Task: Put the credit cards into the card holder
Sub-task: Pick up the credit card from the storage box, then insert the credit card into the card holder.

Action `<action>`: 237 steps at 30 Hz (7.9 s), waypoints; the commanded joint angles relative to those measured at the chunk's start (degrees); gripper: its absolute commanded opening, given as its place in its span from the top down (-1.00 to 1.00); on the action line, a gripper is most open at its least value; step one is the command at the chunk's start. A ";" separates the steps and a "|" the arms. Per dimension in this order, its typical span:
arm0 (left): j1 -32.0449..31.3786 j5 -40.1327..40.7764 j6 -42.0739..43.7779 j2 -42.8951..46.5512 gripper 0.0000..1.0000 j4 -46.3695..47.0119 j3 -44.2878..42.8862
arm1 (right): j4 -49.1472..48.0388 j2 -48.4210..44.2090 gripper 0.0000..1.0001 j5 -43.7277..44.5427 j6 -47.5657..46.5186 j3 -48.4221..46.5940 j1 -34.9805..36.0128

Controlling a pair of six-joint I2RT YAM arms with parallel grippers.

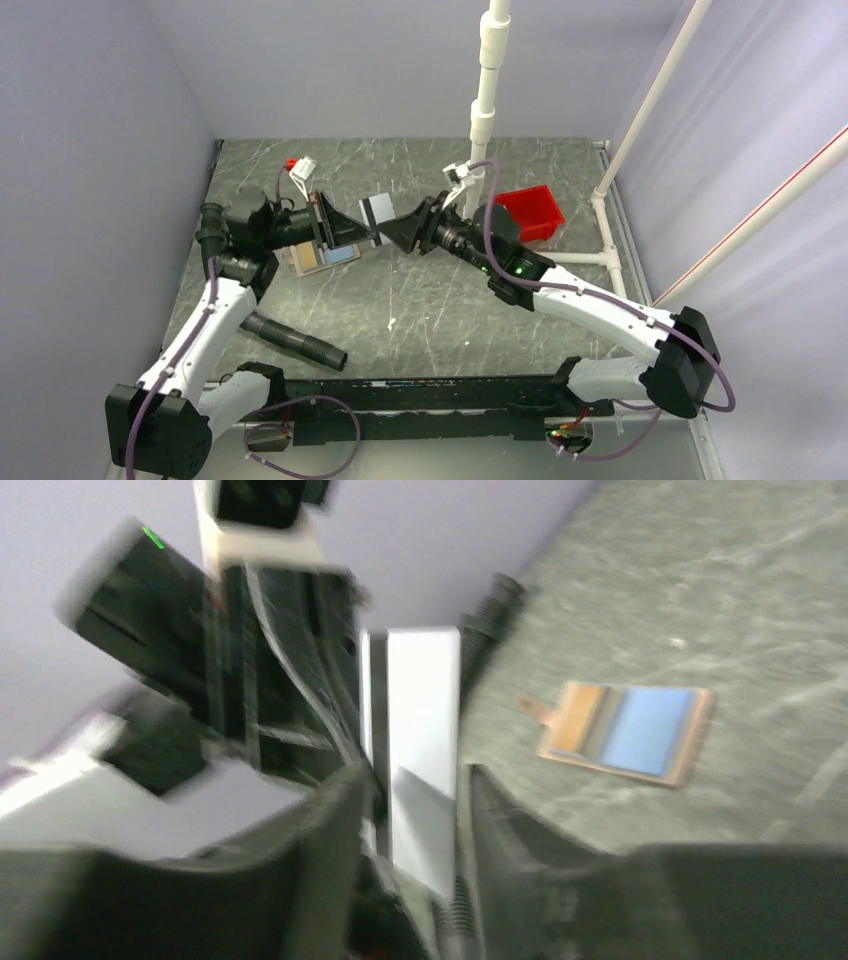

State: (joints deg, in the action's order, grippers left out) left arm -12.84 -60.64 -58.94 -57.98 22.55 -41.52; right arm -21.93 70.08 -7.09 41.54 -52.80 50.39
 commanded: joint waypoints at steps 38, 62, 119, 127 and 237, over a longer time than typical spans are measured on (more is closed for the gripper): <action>24.54 17.12 45.20 -46.61 1.00 -62.75 -24.51 | 34.75 69.41 1.00 -19.26 -32.31 -59.81 -4.21; 25.94 14.36 47.96 -53.84 1.00 -64.35 -27.77 | 39.61 74.38 1.00 -23.40 -37.93 -65.27 -6.12; 25.94 9.83 47.18 -47.54 1.00 -56.86 -21.98 | 45.40 77.93 1.00 -23.50 -40.93 -67.70 -9.43; 25.91 9.07 46.86 -48.86 1.00 -56.56 -22.03 | 45.40 77.86 1.00 -23.58 -40.95 -67.61 -9.35; 22.63 14.20 35.63 -56.52 1.00 -46.74 -25.94 | 52.55 78.23 0.30 -10.77 -36.45 -72.62 -7.27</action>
State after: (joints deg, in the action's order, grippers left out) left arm 9.67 -51.92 -23.42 -117.56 -26.81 -68.79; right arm 26.63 145.82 -22.55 7.94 -124.79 41.54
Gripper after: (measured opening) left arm 0.009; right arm 0.374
